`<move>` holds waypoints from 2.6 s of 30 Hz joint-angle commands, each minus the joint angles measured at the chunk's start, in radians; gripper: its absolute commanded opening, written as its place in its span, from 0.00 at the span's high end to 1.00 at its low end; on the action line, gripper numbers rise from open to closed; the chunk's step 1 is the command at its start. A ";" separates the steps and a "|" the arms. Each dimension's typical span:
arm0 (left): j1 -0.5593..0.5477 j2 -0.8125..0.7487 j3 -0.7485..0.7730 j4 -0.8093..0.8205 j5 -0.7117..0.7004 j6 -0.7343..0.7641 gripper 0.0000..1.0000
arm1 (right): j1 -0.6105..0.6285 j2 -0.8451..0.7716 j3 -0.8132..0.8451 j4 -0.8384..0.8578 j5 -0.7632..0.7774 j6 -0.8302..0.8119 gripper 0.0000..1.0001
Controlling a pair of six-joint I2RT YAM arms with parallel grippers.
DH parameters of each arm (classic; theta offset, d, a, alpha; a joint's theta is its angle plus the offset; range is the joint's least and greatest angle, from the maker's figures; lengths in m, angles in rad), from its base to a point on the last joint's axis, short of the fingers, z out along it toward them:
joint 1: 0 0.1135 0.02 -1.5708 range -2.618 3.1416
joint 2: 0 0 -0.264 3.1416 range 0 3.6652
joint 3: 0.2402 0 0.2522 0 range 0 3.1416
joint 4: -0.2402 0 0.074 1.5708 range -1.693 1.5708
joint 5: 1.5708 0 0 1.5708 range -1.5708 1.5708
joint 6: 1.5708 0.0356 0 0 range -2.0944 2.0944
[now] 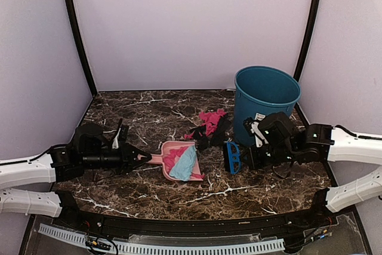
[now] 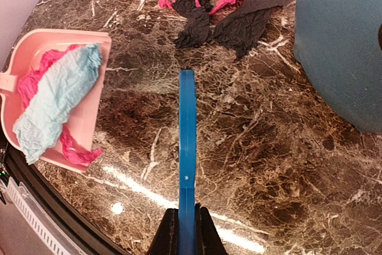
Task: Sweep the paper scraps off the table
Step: Dump the paper scraps in the dustpan into the trash bin.
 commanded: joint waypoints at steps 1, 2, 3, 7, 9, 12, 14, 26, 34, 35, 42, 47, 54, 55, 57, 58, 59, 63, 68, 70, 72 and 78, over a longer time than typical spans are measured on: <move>0.008 0.021 0.063 0.039 0.000 0.004 1.00 | -0.010 -0.032 -0.033 0.001 0.031 0.028 1.00; 0.009 0.024 0.072 0.045 0.001 0.004 1.00 | -0.012 -0.037 -0.037 -0.001 0.033 0.032 1.00; 0.009 0.032 0.078 0.048 0.005 0.004 1.00 | -0.011 -0.038 -0.039 -0.003 0.041 0.038 1.00; 0.010 0.060 0.124 0.051 0.012 0.014 1.00 | -0.016 -0.042 -0.047 -0.010 0.065 0.057 1.00; 0.011 0.073 0.152 0.051 0.015 0.020 1.00 | -0.016 -0.041 -0.051 -0.010 0.065 0.062 1.00; 0.010 0.088 0.200 0.047 0.017 0.029 1.00 | -0.016 -0.047 -0.060 -0.010 0.070 0.068 1.00; 0.011 0.101 0.231 0.040 0.019 0.038 1.00 | -0.016 -0.057 -0.069 -0.007 0.072 0.070 1.00; 0.016 0.205 0.437 -0.042 0.012 0.088 1.00 | -0.017 -0.090 -0.108 0.011 0.079 0.080 1.00; 0.021 0.319 0.572 -0.046 0.054 0.104 1.00 | -0.017 -0.088 -0.125 0.023 0.086 0.076 1.00; 0.022 0.327 0.596 -0.047 0.058 0.105 1.00 | -0.017 -0.087 -0.126 0.024 0.086 0.076 1.00; 0.025 0.404 0.709 -0.051 0.084 0.116 1.00 | -0.020 -0.086 -0.129 0.016 0.103 0.077 1.00; 0.030 0.448 0.776 -0.052 0.103 0.118 1.00 | -0.019 -0.091 -0.135 0.018 0.105 0.082 1.00; 0.031 0.489 0.860 -0.037 0.121 0.102 1.00 | -0.019 -0.096 -0.137 0.016 0.105 0.083 1.00; 0.032 0.494 0.867 -0.036 0.121 0.100 1.00 | -0.020 -0.095 -0.137 0.016 0.105 0.084 1.00; 0.031 0.500 0.889 -0.034 0.122 0.098 1.00 | -0.019 -0.095 -0.138 0.018 0.105 0.084 1.00; 0.032 0.502 0.902 -0.034 0.122 0.097 1.00 | -0.019 -0.094 -0.138 0.019 0.105 0.084 1.00; 0.032 0.505 0.908 -0.033 0.121 0.096 1.00 | -0.020 -0.094 -0.138 0.020 0.105 0.083 1.00; 0.038 0.520 0.949 -0.022 0.126 0.089 1.00 | -0.020 -0.089 -0.137 0.021 0.105 0.083 1.00; 0.045 0.571 0.987 0.016 0.141 0.060 1.00 | -0.020 -0.085 -0.138 0.025 0.105 0.084 1.00; 0.050 0.604 1.007 0.049 0.154 0.042 1.00 | -0.019 -0.081 -0.139 0.029 0.103 0.084 1.00; 0.055 0.651 1.056 0.083 0.165 0.021 1.00 | -0.019 -0.077 -0.141 0.035 0.102 0.083 1.00; 0.065 0.903 1.287 0.181 0.254 -0.028 1.00 | -0.019 -0.066 -0.138 0.032 0.104 0.080 1.00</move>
